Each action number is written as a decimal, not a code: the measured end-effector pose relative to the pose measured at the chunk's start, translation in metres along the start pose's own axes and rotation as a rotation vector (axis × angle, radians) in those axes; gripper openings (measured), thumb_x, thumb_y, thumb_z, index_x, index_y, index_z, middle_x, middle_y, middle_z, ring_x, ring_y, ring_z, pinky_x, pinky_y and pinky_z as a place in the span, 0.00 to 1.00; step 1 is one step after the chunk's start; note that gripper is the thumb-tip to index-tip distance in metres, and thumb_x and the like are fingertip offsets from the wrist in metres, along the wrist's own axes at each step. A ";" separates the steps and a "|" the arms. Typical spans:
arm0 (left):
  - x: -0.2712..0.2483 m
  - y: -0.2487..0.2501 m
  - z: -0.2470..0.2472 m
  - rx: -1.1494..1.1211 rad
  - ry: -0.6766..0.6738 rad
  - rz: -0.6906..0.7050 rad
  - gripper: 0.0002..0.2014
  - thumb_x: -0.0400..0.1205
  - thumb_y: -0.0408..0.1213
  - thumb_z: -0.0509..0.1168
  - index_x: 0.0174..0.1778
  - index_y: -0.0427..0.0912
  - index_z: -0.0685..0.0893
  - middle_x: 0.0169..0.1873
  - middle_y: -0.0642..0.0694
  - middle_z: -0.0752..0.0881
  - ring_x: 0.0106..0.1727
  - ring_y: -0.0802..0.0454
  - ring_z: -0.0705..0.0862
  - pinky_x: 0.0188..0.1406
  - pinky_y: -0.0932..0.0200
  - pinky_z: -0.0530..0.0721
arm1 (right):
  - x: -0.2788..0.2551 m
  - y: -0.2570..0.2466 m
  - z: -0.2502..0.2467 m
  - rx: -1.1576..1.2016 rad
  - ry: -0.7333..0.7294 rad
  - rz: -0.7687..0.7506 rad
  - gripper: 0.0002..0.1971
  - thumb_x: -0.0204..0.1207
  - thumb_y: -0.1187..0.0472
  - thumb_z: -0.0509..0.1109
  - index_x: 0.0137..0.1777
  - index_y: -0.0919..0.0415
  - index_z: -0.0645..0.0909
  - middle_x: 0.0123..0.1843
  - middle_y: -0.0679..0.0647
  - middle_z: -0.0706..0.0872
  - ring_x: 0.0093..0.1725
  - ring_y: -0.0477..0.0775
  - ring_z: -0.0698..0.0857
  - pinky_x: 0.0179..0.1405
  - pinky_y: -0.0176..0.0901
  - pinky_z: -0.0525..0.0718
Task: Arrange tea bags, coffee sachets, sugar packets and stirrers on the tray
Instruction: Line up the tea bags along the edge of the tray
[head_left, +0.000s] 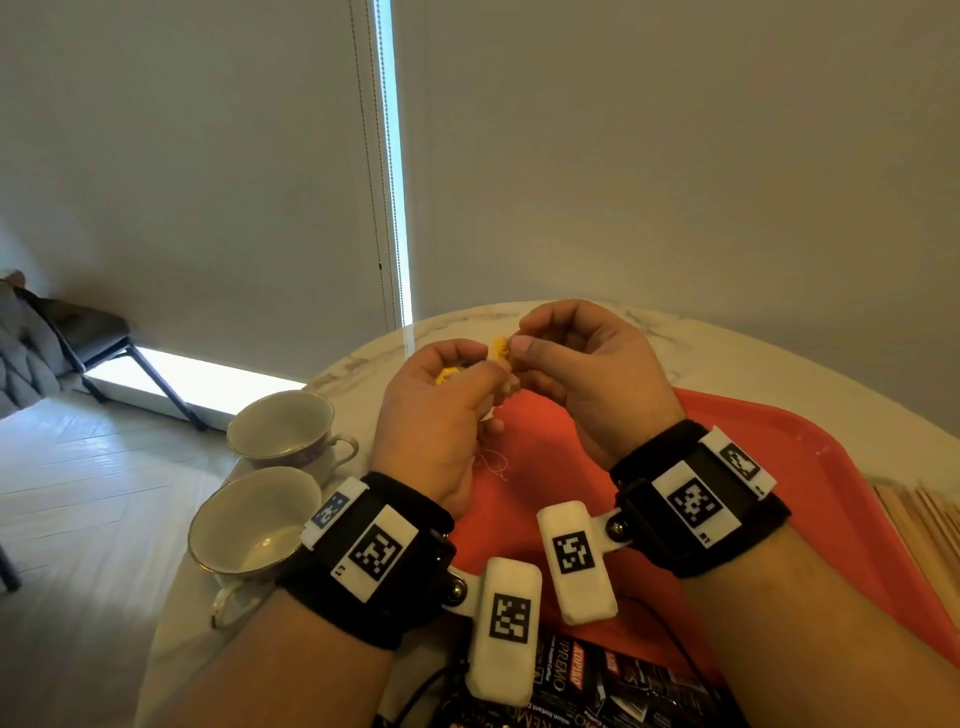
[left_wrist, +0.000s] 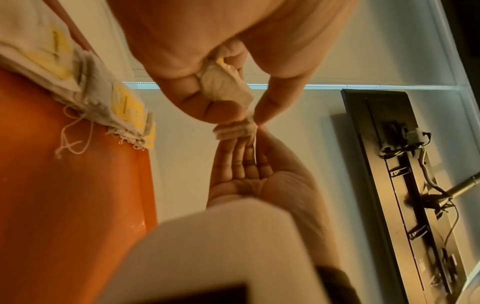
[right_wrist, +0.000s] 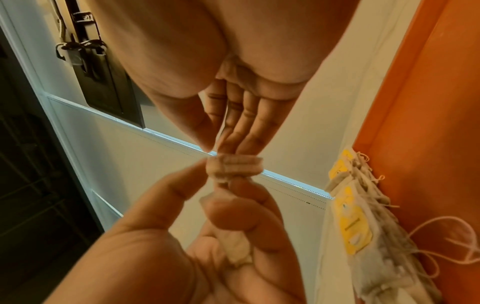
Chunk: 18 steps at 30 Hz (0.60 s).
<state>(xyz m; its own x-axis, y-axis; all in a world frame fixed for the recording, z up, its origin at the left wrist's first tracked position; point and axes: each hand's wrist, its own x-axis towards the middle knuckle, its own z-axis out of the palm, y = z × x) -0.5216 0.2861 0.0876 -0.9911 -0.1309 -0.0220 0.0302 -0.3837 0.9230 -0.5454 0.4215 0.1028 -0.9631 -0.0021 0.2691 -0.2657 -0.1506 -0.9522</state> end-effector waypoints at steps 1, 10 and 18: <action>0.000 0.001 -0.001 0.000 0.012 0.003 0.10 0.81 0.25 0.72 0.54 0.43 0.86 0.36 0.43 0.89 0.33 0.56 0.85 0.25 0.63 0.80 | 0.001 0.001 -0.001 -0.037 0.016 -0.009 0.08 0.75 0.72 0.78 0.49 0.60 0.86 0.47 0.60 0.89 0.45 0.58 0.89 0.46 0.52 0.89; 0.001 0.010 -0.007 -0.020 0.068 0.003 0.09 0.83 0.26 0.70 0.50 0.45 0.85 0.41 0.43 0.89 0.40 0.49 0.86 0.27 0.61 0.81 | -0.001 -0.013 0.006 -0.094 -0.083 0.239 0.03 0.78 0.65 0.77 0.46 0.64 0.87 0.38 0.54 0.91 0.35 0.47 0.88 0.39 0.43 0.86; 0.003 0.018 -0.010 -0.095 0.128 0.028 0.08 0.83 0.26 0.70 0.49 0.46 0.85 0.50 0.34 0.91 0.45 0.43 0.86 0.27 0.58 0.81 | -0.004 -0.026 0.012 -0.199 -0.122 0.202 0.05 0.74 0.74 0.77 0.46 0.65 0.88 0.41 0.60 0.92 0.36 0.51 0.90 0.38 0.42 0.90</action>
<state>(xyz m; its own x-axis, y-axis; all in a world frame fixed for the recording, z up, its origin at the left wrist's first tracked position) -0.5225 0.2693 0.1000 -0.9653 -0.2560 -0.0515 0.0755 -0.4626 0.8834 -0.5343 0.4141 0.1285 -0.9883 -0.1328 0.0750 -0.0837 0.0616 -0.9946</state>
